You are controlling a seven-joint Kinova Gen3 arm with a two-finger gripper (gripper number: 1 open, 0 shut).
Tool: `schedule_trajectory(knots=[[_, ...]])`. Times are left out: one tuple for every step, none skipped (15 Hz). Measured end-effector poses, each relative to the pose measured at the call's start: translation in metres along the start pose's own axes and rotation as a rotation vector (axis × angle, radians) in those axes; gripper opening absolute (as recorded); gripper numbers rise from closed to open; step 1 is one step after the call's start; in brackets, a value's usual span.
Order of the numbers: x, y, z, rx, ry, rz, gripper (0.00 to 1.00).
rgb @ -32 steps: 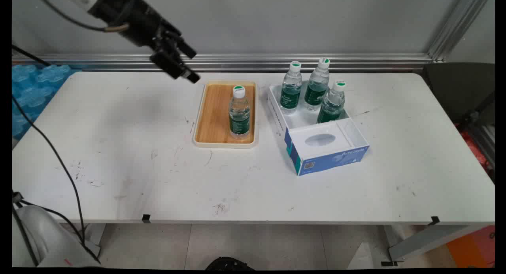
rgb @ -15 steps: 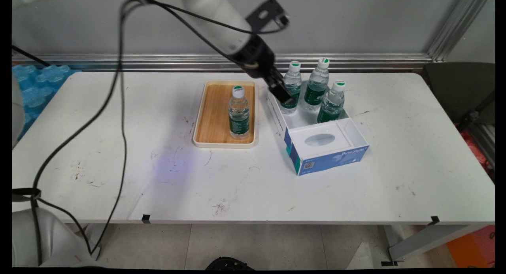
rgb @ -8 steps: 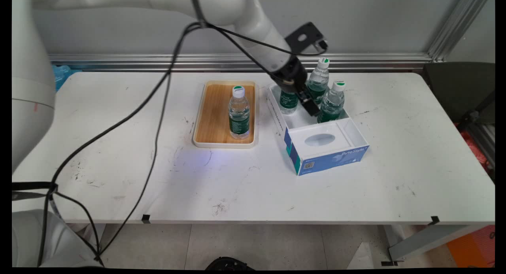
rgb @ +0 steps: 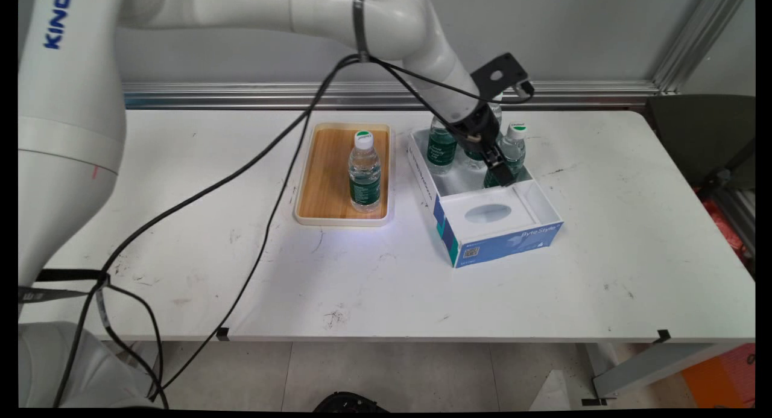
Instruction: Pick up the green bottle from the white box, then place the picked object on the tray
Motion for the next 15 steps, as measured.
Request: schedule_trajectory(knots=[[0.003, 0.0, 0.006, -0.002, 0.002, 0.003, 1.0], [0.005, 0.0, 0.009, -0.003, 0.002, 0.005, 1.0], [0.007, 0.0, 0.013, -0.005, 0.003, 0.007, 1.0], [0.009, -0.001, 0.017, -0.006, 0.004, 0.009, 1.0], [0.01, -0.001, 0.02, -0.007, 0.003, 0.009, 1.0], [0.011, -0.001, 0.022, -0.008, 0.003, 0.009, 1.0], [0.012, -0.001, 0.025, -0.009, 0.002, 0.01, 1.0], [0.013, 0.0, 0.026, -0.01, 0.002, 0.01, 1.0], [0.013, 0.0, 0.027, -0.01, 0.002, 0.01, 0.0], [0.014, 0.0, 0.028, -0.01, 0.003, 0.009, 0.0], [0.014, 0.001, 0.029, -0.009, 0.003, 0.009, 0.0], [0.015, 0.001, 0.029, -0.007, 0.004, 0.009, 0.0], [0.016, 0.001, 0.029, -0.005, 0.005, 0.008, 0.0], [0.014, 0.0, 0.027, 0.0, 0.007, 0.005, 0.0], [0.015, 0.0, 0.026, 0.003, 0.008, 0.005, 0.0]])
